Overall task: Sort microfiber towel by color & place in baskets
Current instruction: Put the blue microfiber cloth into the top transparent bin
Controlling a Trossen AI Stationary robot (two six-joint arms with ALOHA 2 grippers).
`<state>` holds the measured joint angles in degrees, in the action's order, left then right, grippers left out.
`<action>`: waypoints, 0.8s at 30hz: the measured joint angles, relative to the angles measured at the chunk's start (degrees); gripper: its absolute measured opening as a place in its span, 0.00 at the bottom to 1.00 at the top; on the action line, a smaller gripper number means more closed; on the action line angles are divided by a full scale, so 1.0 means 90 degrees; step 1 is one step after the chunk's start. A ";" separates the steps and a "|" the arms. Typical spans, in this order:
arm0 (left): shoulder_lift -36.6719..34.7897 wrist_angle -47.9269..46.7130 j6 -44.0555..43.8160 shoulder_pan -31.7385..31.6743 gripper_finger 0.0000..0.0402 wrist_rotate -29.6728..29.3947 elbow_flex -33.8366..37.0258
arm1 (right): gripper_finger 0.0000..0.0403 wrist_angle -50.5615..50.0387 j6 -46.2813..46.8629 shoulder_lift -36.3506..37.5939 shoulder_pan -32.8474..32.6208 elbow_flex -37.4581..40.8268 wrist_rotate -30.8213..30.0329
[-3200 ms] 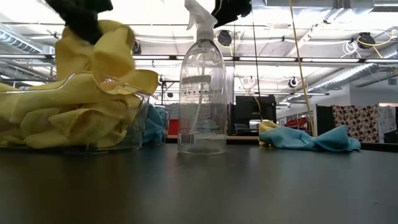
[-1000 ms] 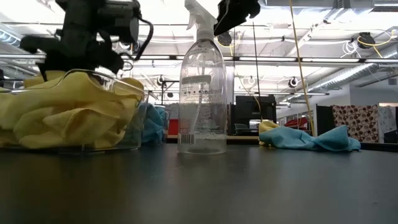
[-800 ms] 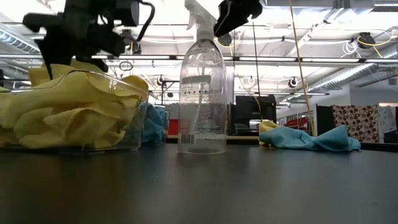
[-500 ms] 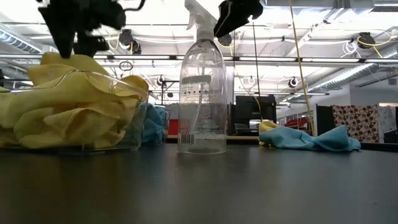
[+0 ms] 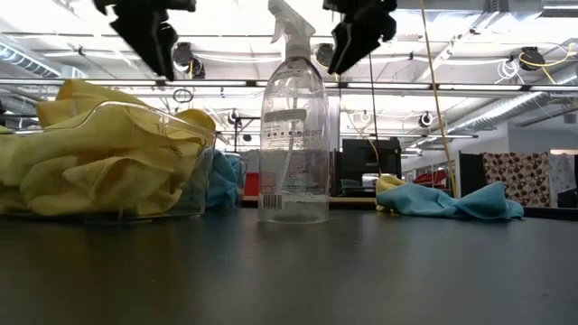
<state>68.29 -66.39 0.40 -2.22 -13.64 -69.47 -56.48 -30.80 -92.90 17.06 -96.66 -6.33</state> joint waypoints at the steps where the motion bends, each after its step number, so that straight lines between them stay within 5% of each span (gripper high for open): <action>1: 0.0000 0.0223 0.0077 0.0000 0.75 -0.0005 0.0000 | 0.74 -0.0101 0.0039 0.0000 0.0060 0.0000 0.0000; 13: 0.0000 0.2871 0.1330 0.0000 0.75 0.0223 0.0251 | 0.74 -0.1497 0.0653 0.0000 0.0845 0.0348 0.0084; 24: 0.0066 0.4062 0.1675 0.0000 0.75 0.1171 0.0923 | 0.74 -0.1350 0.0939 0.0000 0.1389 0.2310 0.0364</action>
<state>68.88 -29.83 15.47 -2.22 -3.11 -61.16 -68.63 -22.34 -92.90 29.56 -75.87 -3.05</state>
